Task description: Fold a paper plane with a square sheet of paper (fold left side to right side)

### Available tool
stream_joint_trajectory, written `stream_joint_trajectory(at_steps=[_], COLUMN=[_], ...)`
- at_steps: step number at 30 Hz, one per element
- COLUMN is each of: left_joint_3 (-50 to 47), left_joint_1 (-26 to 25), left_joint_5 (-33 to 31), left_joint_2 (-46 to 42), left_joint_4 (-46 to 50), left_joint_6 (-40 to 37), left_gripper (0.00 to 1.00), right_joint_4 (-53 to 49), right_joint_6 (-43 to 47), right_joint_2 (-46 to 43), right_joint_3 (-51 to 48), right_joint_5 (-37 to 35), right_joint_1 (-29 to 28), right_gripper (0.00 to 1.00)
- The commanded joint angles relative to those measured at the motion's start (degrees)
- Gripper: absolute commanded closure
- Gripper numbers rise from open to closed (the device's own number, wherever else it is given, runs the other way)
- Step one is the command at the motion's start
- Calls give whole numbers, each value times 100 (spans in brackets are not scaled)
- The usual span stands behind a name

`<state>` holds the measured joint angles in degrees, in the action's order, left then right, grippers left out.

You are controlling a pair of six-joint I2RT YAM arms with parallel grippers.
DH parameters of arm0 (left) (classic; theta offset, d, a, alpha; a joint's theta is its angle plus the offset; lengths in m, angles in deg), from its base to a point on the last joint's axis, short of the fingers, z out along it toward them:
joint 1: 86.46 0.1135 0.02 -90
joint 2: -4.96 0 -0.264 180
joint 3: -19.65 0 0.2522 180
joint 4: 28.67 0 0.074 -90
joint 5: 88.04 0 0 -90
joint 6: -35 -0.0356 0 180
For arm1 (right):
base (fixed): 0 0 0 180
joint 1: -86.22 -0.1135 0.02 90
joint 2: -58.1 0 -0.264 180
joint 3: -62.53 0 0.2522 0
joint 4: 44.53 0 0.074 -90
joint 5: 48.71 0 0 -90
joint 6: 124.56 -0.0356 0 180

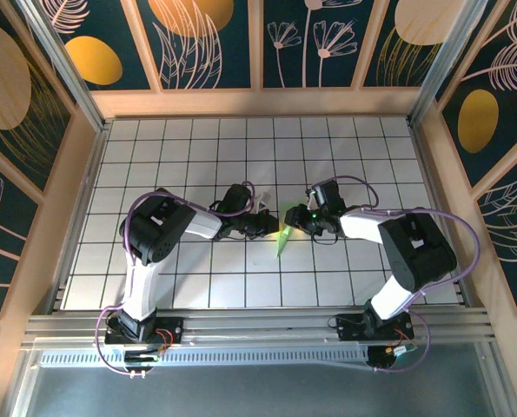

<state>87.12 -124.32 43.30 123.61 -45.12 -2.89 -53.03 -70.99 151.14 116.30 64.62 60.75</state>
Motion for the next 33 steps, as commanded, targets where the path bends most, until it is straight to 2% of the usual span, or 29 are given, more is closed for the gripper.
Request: stream_joint_trajectory(at_steps=[1,7,9,15,17,23,33], left_joint_3=[-31,-39,-37,-50,-55,-63,-164], left_joint_1=[34,34,34,34,35,34,37], left_joint_5=[-669,-790,-824,-889,-907,-1035,-1273], left_joint_2=[271,264,255,237,229,174,92], left_joint_4=[745,835,842,895,908,1021,1184], left_joint_6=[-263,-272,-267,-270,-266,-277,-215], left_gripper=[100,100,100,100,100,100,100], right_joint_4=[-328,-320,-159,97,174,317,456], right_joint_6=[-6,129,126,136,123,102,155], right_joint_2=[-309,-809,-903,-543,-390,61,276], right_joint_3=[-19,-212,-273,-34,51,213,230], right_joint_5=[-205,20,207,622,637,559,497], right_joint_1=[92,420,554,496,429,343,349], right_gripper=[61,60,62,92,99,100,100])
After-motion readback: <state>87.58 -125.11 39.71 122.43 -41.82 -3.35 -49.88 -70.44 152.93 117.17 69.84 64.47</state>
